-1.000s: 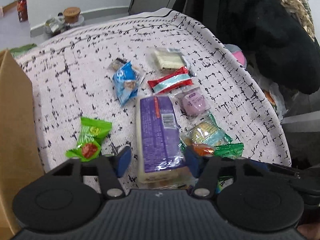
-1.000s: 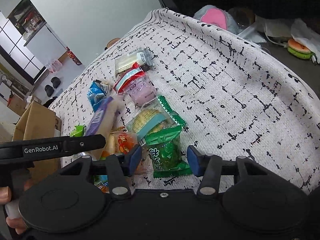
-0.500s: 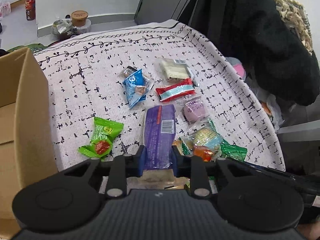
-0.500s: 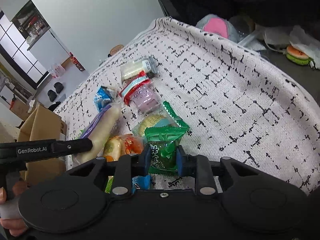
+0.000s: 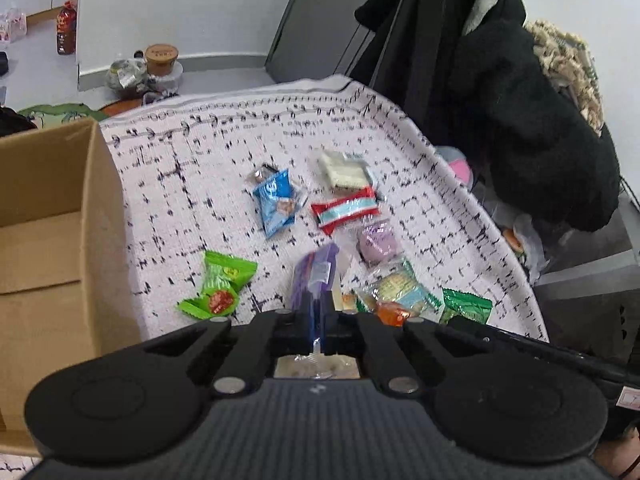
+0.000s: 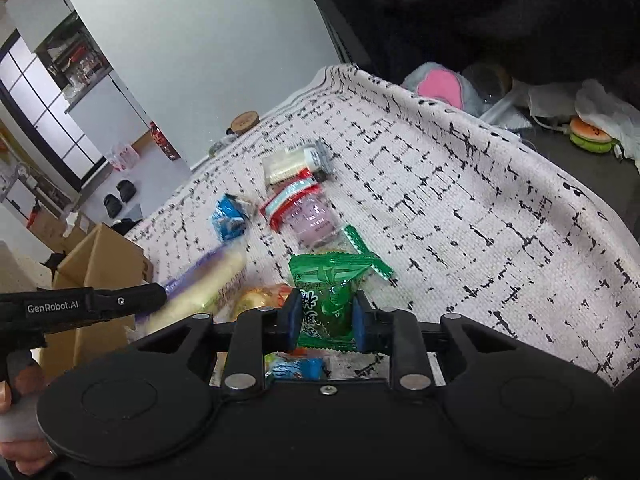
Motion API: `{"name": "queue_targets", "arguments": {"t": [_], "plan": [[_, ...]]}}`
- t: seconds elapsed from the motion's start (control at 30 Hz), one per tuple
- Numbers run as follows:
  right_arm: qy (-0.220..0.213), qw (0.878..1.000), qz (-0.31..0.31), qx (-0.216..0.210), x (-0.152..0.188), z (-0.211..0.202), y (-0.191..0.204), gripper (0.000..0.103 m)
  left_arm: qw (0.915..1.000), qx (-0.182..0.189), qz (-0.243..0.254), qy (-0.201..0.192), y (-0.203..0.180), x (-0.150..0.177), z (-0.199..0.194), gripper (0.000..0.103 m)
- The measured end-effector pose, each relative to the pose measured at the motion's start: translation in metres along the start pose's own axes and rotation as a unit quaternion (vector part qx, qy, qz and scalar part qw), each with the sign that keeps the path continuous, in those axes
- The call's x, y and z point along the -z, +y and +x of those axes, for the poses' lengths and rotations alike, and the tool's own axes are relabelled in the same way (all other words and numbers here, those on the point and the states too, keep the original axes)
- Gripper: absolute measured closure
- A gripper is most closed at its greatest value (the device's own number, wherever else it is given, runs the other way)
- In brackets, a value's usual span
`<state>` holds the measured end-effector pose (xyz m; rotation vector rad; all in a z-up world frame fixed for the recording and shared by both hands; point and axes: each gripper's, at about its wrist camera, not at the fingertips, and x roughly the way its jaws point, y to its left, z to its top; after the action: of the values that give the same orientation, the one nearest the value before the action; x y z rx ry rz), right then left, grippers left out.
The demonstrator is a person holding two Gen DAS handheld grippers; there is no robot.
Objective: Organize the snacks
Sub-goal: 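Carry both snacks into the cardboard box and open both tools to release them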
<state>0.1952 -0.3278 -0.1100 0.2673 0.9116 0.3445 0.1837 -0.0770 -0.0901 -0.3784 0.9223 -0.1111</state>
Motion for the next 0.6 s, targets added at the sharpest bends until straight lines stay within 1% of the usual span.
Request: {"name": "queue_targets", "arguments": {"t": [0.1, 0.27, 0.6], "plan": [[-0.004, 1.000, 0.002, -0.003, -0.001, -0.004, 0.005, 0.078, 1.0000, 0.002, -0.003, -0.009, 0.002, -0.002, -0.008, 0.103], [-0.015, 1.000, -0.001, -0.014, -0.004, -0.012, 0.018, 0.078, 0.9993, 0.006, -0.001, -0.036, 0.004, -0.006, -0.028, 0.103], [-0.029, 0.998, -0.022, -0.053, -0.017, -0.022, 0.060, 0.078, 0.9959, 0.004, 0.006, -0.090, 0.006, -0.018, -0.071, 0.103]]}}
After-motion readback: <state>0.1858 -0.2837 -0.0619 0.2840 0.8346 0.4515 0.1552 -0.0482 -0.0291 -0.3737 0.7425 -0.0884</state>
